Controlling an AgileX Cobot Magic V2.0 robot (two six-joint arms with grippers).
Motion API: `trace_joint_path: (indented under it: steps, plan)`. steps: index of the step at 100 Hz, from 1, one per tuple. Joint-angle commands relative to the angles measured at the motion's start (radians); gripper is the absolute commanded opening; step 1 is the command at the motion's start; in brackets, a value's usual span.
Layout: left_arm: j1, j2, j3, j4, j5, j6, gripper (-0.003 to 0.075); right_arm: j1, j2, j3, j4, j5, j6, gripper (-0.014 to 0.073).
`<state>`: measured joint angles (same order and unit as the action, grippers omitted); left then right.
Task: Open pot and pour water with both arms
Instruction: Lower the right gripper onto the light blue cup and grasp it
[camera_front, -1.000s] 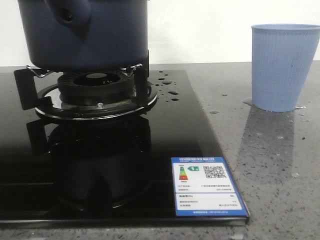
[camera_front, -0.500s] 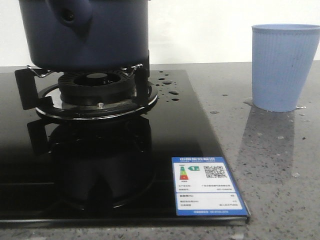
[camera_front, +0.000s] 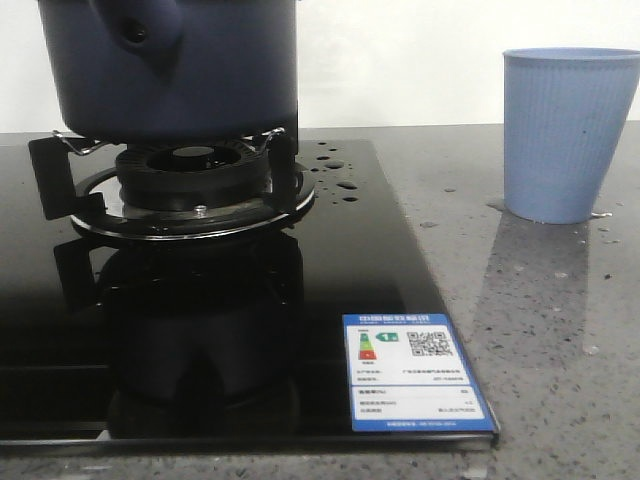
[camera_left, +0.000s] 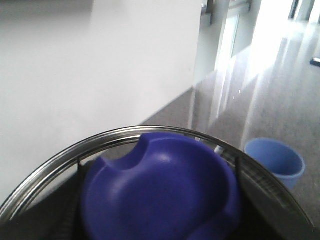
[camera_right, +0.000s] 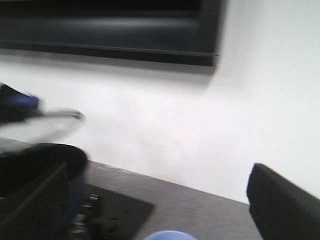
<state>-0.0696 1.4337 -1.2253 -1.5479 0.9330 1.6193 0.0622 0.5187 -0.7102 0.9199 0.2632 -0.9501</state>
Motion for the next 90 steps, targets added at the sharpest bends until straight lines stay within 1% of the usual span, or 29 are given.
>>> trace_joint_path:
  steps: [1, 15, 23, 30, 38, 45, 54, 64, 75, 86, 90]
  plan:
    - [0.02, -0.106, -0.034, -0.139, 0.025, -0.001, 0.0293, 0.002, 0.045, -0.004, -0.073, -0.094, -0.011, 0.0654]
    - [0.023, -0.198, -0.034, -0.14, 0.027, -0.001, 0.0293, 0.002, 0.12, 0.069, -0.071, -0.084, -0.011, 0.0654]
    - [0.021, -0.234, -0.034, -0.14, 0.033, -0.001, 0.0293, 0.002, 0.17, 0.12, -0.014, -0.084, -0.011, 0.0654]
    - [0.021, -0.266, -0.034, -0.14, 0.033, -0.001, 0.0293, 0.004, 0.219, 0.146, -0.006, -0.08, -0.011, 0.0654]
    - [0.021, -0.291, -0.034, -0.14, 0.033, -0.001, 0.0293, 0.029, 0.276, 0.152, -0.004, -0.086, -0.011, 0.0654]
    - [0.021, -0.303, -0.034, -0.14, 0.033, -0.001, 0.0293, 0.07, 0.315, 0.152, -0.003, -0.135, -0.011, 0.0654]
    - [0.021, -0.305, -0.034, -0.141, 0.036, -0.001, 0.0293, 0.141, 0.369, 0.152, -0.003, -0.28, -0.027, 0.0654]
    - [0.021, -0.305, -0.034, -0.141, 0.043, -0.001, 0.0293, 0.212, 0.423, 0.152, -0.003, -0.404, -0.027, 0.0654]
    - [0.021, -0.305, -0.034, -0.141, 0.05, -0.001, 0.0293, 0.27, 0.477, 0.152, 0.0, -0.473, -0.025, 0.0654]
    - [0.021, -0.305, -0.034, -0.141, 0.05, -0.001, 0.0293, 0.297, 0.52, 0.152, 0.018, -0.519, -0.024, 0.0654]
    - [0.021, -0.305, -0.034, -0.141, 0.05, -0.001, 0.0293, 0.299, 0.535, 0.152, 0.02, -0.535, -0.003, 0.0654]
